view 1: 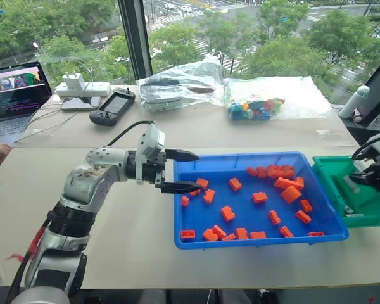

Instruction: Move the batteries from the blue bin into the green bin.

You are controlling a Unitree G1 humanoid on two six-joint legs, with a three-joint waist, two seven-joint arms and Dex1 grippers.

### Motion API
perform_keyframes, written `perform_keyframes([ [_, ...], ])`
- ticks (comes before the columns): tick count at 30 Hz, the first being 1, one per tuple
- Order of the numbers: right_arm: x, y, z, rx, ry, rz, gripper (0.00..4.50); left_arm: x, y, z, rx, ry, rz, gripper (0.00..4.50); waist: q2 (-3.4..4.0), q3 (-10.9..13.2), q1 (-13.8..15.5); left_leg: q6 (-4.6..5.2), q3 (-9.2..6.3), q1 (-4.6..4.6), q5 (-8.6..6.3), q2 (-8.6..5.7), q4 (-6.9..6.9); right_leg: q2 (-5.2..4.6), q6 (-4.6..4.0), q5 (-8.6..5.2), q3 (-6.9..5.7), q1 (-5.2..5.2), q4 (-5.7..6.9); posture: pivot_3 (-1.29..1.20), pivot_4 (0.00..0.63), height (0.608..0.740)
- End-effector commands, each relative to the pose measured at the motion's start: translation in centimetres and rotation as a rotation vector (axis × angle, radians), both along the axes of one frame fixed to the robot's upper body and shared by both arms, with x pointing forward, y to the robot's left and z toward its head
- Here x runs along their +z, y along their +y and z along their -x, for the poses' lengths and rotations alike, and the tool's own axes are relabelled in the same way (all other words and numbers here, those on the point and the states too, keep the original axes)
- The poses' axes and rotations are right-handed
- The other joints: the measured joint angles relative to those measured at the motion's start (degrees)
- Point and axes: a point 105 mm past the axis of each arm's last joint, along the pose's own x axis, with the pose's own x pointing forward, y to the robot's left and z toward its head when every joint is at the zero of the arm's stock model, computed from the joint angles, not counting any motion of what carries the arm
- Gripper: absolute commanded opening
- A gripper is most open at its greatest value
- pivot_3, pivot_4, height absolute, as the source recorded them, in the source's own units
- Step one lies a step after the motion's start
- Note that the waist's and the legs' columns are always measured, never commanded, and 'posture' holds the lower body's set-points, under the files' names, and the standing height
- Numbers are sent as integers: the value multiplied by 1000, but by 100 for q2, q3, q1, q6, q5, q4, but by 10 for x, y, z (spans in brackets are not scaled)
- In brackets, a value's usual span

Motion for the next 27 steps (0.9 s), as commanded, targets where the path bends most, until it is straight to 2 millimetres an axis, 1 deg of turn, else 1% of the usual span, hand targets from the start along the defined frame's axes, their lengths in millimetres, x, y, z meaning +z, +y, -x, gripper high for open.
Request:
perform_keyframes([
  [1,29,1,-3,9,-94,36,3530,15,0,2,-6,-28,38,4500,0,0,0,0,0,0,0,0,0,0,0,0,0,0,0,0,150,732],
  [3,37,3,-4,16,-124,30,4258,17,2,1,7,-15,46,4500,0,0,-3,0,-1,0,0,1,0,1,0,0,0,0,-1,0,150,732],
  [4,42,5,-4,23,-139,28,4494,18,4,-1,23,-9,53,4500,0,0,-6,0,0,0,0,1,0,1,0,0,0,0,-2,0,150,732],
  [6,51,8,-3,40,-175,15,4494,22,7,-7,61,7,80,4500,0,0,-4,0,-1,0,0,2,0,2,0,0,0,0,-1,0,150,732],
  [8,63,14,-4,65,-248,-49,4494,27,13,-20,147,41,119,4500,0,0,-2,0,-2,0,0,1,0,1,0,0,0,0,-1,0,150,732],
  [11,87,15,5,117,-416,-105,4494,25,30,-55,387,14,144,4500,0,0,21,0,-3,0,0,0,0,0,0,0,-1,2,-1,0,150,732],
  [12,99,15,10,138,-515,-127,4494,27,39,-68,486,-1,173,4500,0,0,35,0,-5,0,0,-1,0,0,0,0,-2,3,-1,0,150,732],
  [13,107,15,14,150,-581,-142,4494,30,44,-75,547,-7,194,4500,-1,0,66,0,-6,0,0,-2,0,-1,0,0,-3,5,0,0,150,732],
  [14,108,18,22,161,-622,-205,4494,31,50,-81,617,-35,201,4500,-1,0,82,0,-6,0,0,-3,1,-2,0,0,-4,6,2,0,150,732],
  [16,106,18,34,150,-671,-253,4494,32,59,-86,706,-103,214,4500,-3,0,123,0,-7,-2,0,-2,-1,-2,1,0,-4,6,7,0,150,732],
  [18,106,7,43,62,-751,-211,4494,24,64,-88,751,-108,199,4500,-2,0,134,0,-7,-3,0,-3,-1,-4,1,1,-6,7,10,0,150,732],
  [19,106,-2,50,-6,-815,-193,4494,19,68,-89,779,-109,194,4500,-2,0,136,0,-6,-3,0,-4,-1,-6,2,1,-6,8,9,0,150,732],
  [20,97,-17,62,-104,-839,-135,4494,10,73,-89,813,-102,189,4500,-2,0,133,-1,-5,-2,0,-7,-1,-10,2,1,-6,8,12,0,150,732],
  [22,80,-37,89,-246,-881,-91,4494,-4,84,-89,894,-92,193,4500,-14,-15,156,-4,-6,-1,3,-9,-3,-9,2,1,-4,7,12,0,150,732],
  [23,75,-47,101,-325,-914,-67,4494,-9,87,-88,922,-88,197,4500,-20,-21,178,-4,-20,0,2,-6,-14,-4,2,1,-14,13,10,0,150,732],
  [25,64,-60,117,-424,-942,-38,4494,-16,93,-88,962,-76,212,4500,-17,-20,191,-4,-28,0,2,-7,-22,-6,2,1,-23,10,11,0,150,732],
  [27,54,-67,128,-475,-950,-35,4494,-29,100,-87,998,-46,221,4500,-12,-21,190,-12,-15,-3,7,-26,-29,-25,2,1,-11,0,11,0,150,732],
])
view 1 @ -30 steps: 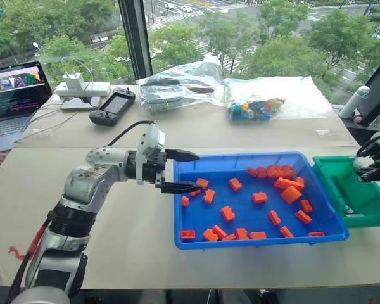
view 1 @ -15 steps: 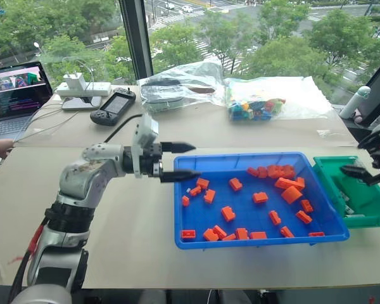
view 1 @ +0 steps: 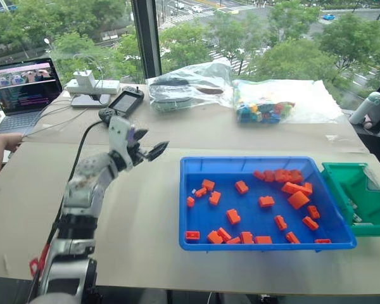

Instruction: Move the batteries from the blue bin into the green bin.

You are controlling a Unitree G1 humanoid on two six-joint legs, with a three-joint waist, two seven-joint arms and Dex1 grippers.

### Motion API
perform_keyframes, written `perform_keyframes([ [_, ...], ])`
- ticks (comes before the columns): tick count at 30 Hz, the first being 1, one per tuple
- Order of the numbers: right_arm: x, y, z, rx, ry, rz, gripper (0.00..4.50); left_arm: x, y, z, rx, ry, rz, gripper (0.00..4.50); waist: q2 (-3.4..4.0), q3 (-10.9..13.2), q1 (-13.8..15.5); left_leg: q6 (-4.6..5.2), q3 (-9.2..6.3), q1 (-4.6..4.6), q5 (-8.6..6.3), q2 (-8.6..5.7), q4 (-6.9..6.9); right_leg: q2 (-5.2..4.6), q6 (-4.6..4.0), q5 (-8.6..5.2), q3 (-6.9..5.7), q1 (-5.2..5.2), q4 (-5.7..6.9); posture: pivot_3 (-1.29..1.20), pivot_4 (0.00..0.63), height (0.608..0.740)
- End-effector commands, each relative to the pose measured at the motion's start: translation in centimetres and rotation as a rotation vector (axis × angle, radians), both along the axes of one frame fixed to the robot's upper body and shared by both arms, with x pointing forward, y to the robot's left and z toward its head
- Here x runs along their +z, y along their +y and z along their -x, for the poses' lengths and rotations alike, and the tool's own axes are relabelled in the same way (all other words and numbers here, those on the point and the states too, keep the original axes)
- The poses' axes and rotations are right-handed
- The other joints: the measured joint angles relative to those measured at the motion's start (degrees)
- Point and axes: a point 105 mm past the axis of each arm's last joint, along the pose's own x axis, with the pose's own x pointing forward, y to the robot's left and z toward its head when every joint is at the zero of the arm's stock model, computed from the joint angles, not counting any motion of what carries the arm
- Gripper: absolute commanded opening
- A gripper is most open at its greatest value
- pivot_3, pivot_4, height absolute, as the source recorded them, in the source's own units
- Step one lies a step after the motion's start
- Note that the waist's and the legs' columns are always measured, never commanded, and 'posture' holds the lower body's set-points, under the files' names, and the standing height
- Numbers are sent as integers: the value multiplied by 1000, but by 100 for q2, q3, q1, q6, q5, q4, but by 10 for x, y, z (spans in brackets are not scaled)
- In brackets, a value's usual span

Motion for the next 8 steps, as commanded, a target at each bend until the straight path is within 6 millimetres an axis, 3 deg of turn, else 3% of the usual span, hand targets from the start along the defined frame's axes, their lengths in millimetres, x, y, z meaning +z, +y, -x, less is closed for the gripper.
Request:
perform_keyframes([
  [1,15,-11,26,-113,-79,89,4494,6,8,2,50,-78,11,4500,1,0,-6,-2,2,1,1,-1,1,-2,0,0,2,1,-2,0,150,732],
  [8,-5,-9,29,-124,-40,88,4494,-24,17,11,77,-5,-1,4500,3,-1,-126,-2,10,58,1,4,-13,9,-1,-1,23,33,-19,0,150,732],
])
